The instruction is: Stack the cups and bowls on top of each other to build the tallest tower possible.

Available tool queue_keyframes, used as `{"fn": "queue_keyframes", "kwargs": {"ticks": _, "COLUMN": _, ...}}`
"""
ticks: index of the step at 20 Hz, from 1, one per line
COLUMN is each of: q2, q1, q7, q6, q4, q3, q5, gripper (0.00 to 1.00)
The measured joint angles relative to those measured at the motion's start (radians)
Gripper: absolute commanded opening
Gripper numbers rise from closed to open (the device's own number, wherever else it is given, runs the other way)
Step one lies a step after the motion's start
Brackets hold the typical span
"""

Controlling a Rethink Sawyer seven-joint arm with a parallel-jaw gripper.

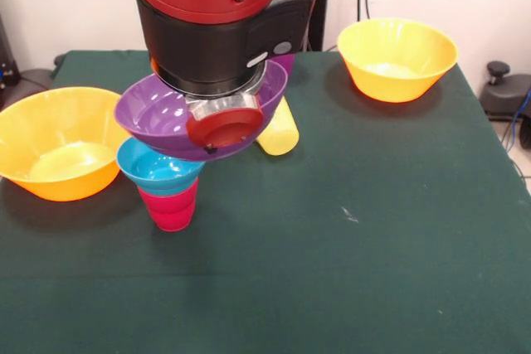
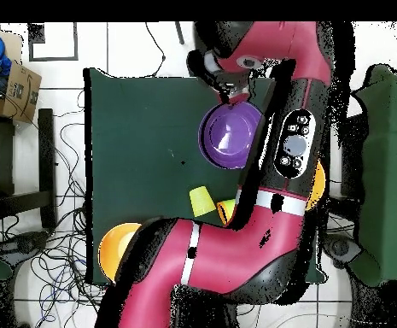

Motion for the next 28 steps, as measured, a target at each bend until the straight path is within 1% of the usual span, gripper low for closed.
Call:
{"fn": "queue_keyframes", "kwargs": {"ticks": 12, "q2": 0.045, "q1": -0.002, "q7": 0.000, "q6": 0.007, "q4": -0.096, "q3": -0.057, "q5": 0.006, "gripper": 0.00}}
{"fn": "queue_keyframes", "kwargs": {"ticks": 18, "q2": 0.062, "q1": -0.004, "q7": 0.000, "q6": 0.008, "q4": -0.120, "q3": -0.091, "q5": 0.015, "gripper": 0.00}}
{"fn": "queue_keyframes", "kwargs": {"ticks": 22, "q2": 0.076, "q1": -0.007, "q7": 0.000, "q6": 0.009, "q4": -0.132, "q3": -0.115, "q5": 0.031, "gripper": 0.00}}
{"fn": "queue_keyframes", "kwargs": {"ticks": 26, "q2": 0.090, "q1": -0.015, "q7": 0.000, "q6": 0.009, "q4": -0.144, "q3": -0.148, "q5": 0.066, "gripper": 0.00}}
{"fn": "queue_keyframes", "kwargs": {"ticks": 28, "q2": 0.101, "q1": -0.023, "q7": 0.000, "q6": 0.009, "q4": -0.154, "q3": -0.174, "q5": 0.100, "gripper": 0.00}}
